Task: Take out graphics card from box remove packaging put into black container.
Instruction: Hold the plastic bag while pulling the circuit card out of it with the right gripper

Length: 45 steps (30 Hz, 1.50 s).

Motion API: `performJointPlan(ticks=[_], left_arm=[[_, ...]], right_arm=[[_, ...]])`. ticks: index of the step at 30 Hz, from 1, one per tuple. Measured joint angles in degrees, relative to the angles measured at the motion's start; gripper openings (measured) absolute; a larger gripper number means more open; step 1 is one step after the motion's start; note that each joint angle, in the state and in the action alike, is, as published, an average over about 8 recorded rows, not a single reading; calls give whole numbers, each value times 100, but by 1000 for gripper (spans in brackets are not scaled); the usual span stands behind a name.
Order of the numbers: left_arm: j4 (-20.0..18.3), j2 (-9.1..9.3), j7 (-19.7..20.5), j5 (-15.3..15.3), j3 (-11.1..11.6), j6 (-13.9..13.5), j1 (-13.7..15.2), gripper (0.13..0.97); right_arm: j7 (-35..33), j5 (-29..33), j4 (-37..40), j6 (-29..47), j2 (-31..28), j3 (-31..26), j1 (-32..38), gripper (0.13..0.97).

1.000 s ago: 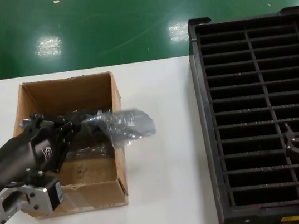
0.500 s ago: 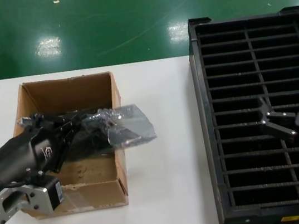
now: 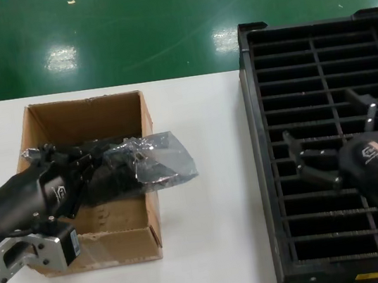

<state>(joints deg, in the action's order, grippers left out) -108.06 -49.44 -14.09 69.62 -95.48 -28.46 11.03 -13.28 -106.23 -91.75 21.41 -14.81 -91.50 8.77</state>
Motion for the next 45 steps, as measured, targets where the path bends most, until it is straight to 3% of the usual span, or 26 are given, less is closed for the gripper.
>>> performJointPlan(ticks=[5, 13, 17, 25, 34, 45], left_arm=[[0, 0, 0, 0, 0, 0, 0, 138], [0, 0, 0, 0, 0, 0, 0, 138], [0, 0, 0, 0, 0, 0, 0, 138], [0, 0, 0, 0, 0, 0, 0, 138], [0, 0, 0, 0, 0, 0, 0, 138], [0, 0, 0, 0, 1, 0, 0, 138]], right_arm=[[-129, 11, -112, 276, -233, -134, -69, 790], [-399, 51, -122, 755, -539, -422, 7, 605], [-415, 171, -81, 884, -652, -668, 135, 605], [-351, 427, 14, 994, -729, -1144, 377, 391], [-276, 711, 152, 1034, -716, -1585, 676, 239], [-257, 915, 499, 1241, -627, -1957, 1346, 151]])
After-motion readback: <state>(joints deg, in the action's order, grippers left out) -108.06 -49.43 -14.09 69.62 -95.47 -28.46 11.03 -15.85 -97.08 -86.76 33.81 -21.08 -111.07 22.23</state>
